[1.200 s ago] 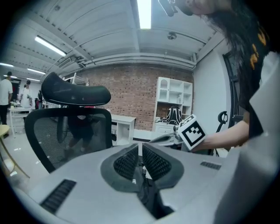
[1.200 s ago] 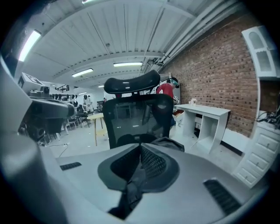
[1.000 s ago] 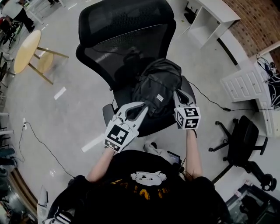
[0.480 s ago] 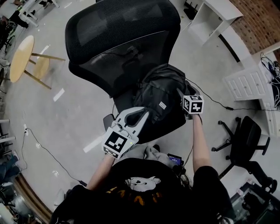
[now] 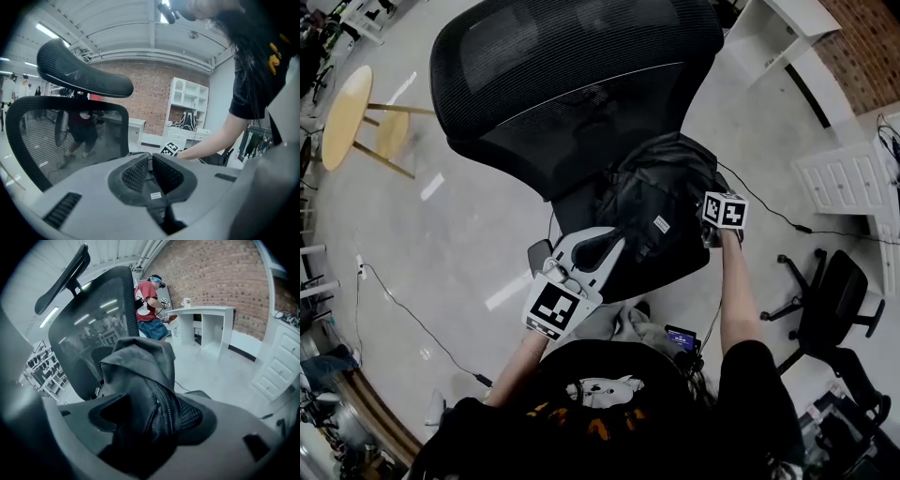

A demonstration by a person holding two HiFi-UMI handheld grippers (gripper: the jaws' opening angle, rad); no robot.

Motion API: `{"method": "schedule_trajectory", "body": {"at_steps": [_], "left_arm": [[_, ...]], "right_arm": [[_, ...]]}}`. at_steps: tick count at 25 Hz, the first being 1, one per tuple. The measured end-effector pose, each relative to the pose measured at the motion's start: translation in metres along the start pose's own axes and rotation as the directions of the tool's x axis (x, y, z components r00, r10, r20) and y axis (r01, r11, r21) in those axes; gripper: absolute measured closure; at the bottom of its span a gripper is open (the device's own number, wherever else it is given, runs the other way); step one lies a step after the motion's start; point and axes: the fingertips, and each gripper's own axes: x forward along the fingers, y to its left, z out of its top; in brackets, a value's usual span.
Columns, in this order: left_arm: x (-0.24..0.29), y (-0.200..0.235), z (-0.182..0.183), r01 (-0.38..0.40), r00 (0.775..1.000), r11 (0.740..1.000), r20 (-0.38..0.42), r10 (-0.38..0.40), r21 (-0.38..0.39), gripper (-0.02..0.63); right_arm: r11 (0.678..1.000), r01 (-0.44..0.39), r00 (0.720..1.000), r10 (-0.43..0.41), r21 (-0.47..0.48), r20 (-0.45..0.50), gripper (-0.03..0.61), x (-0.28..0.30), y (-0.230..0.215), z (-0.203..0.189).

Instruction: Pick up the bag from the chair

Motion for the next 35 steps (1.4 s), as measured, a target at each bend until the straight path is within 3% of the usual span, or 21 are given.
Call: {"method": "schedule_trajectory", "body": {"at_steps": [9, 16, 26, 35], "left_arm": [[0.002, -0.004, -0.003, -0.005, 1.000, 1.000, -0.006, 0.005, 0.000, 0.594], [-0.006, -0.010, 0.003, -0.023, 1.000, 1.000, -0.002, 0.023, 0.006, 0.594], [-0.023, -0.015, 0.006, -0.092, 0.996, 0.995, 0.008, 0.092, 0.025, 0.594], [-0.053, -0.032, -0.005, -0.156, 0.988, 0.988, -0.003, 0.156, 0.010, 0.594]], "right_arm": [[1.000, -0.021, 1.000, 0.021, 0.012, -0.017, 0.397, -0.008, 0.014, -0.004], [0.995, -0.101, 0.994, 0.100, 0.016, 0.036, 0.471, -0.046, 0.063, -0.013], [0.971, -0.212, 0.971, 0.197, 0.110, 0.135, 0.511, -0.106, 0.148, -0.033], [0.966, -0.253, 0.954, 0.239, 0.058, 0.178, 0.516, -0.170, 0.192, -0.029]]}}
